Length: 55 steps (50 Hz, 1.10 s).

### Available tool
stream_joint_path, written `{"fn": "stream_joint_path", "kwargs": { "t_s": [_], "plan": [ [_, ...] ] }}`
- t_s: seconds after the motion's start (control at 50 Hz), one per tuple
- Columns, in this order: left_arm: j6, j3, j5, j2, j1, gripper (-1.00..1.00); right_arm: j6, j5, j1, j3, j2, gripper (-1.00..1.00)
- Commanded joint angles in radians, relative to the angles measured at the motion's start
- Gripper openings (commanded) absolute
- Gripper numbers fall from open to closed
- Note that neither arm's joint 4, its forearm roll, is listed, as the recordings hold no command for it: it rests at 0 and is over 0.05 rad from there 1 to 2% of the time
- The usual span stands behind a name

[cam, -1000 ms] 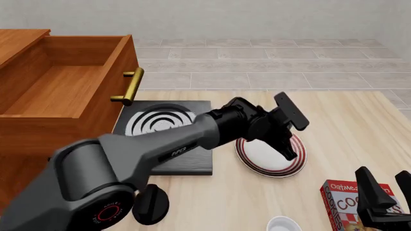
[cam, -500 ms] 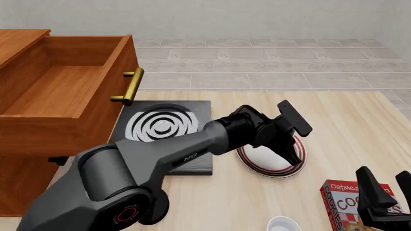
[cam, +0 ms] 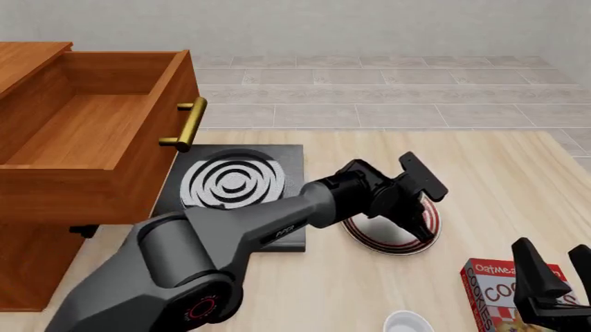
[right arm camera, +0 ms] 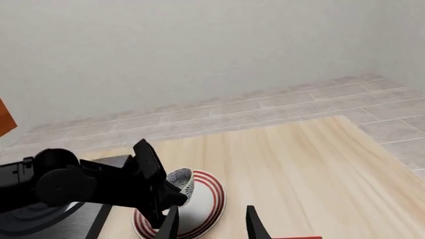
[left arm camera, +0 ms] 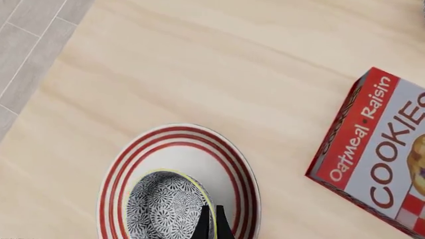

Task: Pick the akita bowl in the top layer of the wooden cabinet and place it on the plate.

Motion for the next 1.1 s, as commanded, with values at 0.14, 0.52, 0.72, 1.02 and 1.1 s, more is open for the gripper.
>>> {"fn": "stream_joint_path", "kwargs": {
  "t_s": [0.14, 0.52, 0.72, 1.02, 1.1],
  "plan": [
    [-0.01, -0.009, -0.003, 0.012, 0.01, -1.0, 0.001, -0.004, 0.001, 0.0, 0.005, 1.0],
    [-0.019, 0.003, -0.009, 0.012, 0.013, -1.0, 0.0, 0.007, 0.003, 0.0, -0.007, 1.0],
    [-0.034, 0.023, -0.021, 0.007, 0.01, -1.0, 0.002, 0.002, 0.001, 0.0, -0.003, 1.0],
    [-0.038, 0.043, -0.031, -0.003, 0.01, 1.0, 0.002, 0.003, 0.0, 0.0, -0.004, 1.0],
    [-0.037, 0.052, -0.035, -0.006, 0.008, 1.0, 0.002, 0.006, 0.0, 0.0, -0.007, 1.0]
  ]
}}
